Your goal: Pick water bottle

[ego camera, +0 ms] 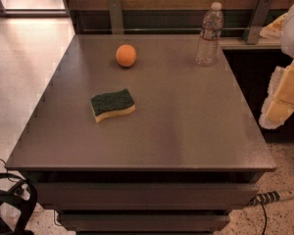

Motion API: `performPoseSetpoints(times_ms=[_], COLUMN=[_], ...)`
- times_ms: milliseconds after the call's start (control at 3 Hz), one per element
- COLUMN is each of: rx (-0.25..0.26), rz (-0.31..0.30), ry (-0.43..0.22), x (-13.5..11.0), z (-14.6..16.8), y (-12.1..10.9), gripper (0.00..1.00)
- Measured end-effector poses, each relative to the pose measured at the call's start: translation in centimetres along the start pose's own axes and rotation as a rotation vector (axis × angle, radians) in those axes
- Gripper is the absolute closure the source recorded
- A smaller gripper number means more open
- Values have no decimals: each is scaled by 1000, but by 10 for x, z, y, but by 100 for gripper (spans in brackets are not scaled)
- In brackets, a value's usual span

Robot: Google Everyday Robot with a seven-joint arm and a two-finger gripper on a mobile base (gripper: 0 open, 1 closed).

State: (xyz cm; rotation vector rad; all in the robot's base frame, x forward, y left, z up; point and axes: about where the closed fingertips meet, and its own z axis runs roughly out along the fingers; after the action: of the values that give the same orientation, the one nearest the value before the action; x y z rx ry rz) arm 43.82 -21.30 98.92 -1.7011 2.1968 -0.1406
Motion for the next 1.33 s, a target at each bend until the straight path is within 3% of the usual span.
performPoseSetpoints(times_ms=[333, 1000, 1333], rx=[0, 73, 140], rz=[0, 253, 363], ry=[0, -302, -470], x=[0, 18, 32], z=[0, 28, 35], y=[0, -110, -144], gripper=[0, 0, 0])
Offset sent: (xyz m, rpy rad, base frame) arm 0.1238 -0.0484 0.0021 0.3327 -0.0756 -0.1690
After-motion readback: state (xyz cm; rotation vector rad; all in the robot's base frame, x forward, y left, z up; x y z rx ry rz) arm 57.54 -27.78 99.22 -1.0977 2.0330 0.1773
